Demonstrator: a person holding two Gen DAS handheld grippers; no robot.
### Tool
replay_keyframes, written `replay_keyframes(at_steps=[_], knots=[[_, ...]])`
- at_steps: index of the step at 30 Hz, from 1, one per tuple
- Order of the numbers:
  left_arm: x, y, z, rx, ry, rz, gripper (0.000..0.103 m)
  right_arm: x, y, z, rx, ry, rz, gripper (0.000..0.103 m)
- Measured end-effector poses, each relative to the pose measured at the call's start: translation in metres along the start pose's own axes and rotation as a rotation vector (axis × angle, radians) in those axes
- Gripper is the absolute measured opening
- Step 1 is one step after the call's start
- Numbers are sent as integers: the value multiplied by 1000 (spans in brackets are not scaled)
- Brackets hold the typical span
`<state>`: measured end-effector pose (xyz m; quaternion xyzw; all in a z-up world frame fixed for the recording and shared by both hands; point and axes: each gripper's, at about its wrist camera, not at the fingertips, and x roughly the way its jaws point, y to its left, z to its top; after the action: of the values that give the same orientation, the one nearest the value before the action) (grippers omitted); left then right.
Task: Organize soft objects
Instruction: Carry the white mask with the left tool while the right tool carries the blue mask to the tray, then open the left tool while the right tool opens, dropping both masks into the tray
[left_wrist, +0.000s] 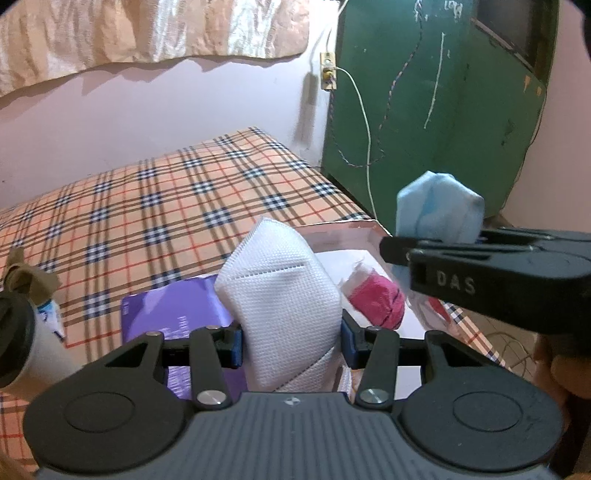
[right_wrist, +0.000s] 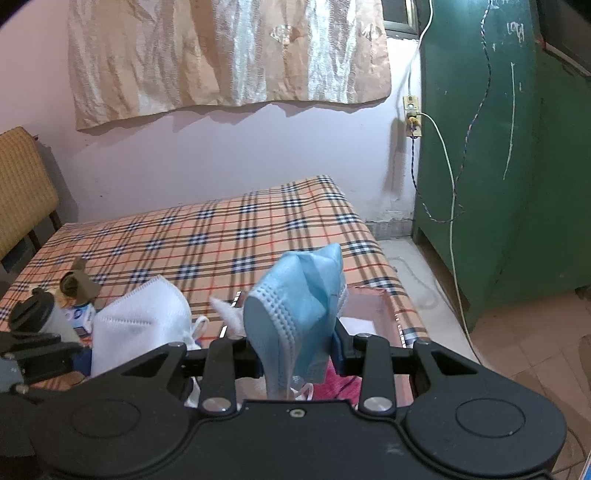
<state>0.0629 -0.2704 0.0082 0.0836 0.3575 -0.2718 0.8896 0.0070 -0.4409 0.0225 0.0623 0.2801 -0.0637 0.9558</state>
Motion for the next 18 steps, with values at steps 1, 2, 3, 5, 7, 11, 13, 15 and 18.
replay_keyframes(at_steps=[1, 2, 3, 5, 7, 11, 13, 15, 18], knots=[[2, -2, 1, 3, 2, -3, 49, 2, -3, 1, 1, 1, -1, 41], [5, -4, 1, 6, 3, -7, 49, 4, -5, 2, 1, 2, -2, 41], [7, -6, 2, 9, 7, -10, 49, 6, -7, 2, 1, 4, -2, 41], [12, -11, 3, 17, 13, -15, 49, 10, -11, 3, -2, 9, -4, 41], [17, -16, 3, 21, 20, -20, 49, 16, -15, 3, -2, 17, -5, 41], [24, -23, 2, 28, 31, -33, 49, 24, -20, 5, 0, 26, 0, 42], [28, -25, 3, 29, 35, -40, 49, 28, -22, 6, -7, 31, 2, 42], [29, -27, 4, 24, 37, -47, 50, 30, -22, 7, -9, 33, 4, 42], [31, -29, 4, 20, 31, -67, 55, 32, -24, 8, -8, 33, 9, 47]])
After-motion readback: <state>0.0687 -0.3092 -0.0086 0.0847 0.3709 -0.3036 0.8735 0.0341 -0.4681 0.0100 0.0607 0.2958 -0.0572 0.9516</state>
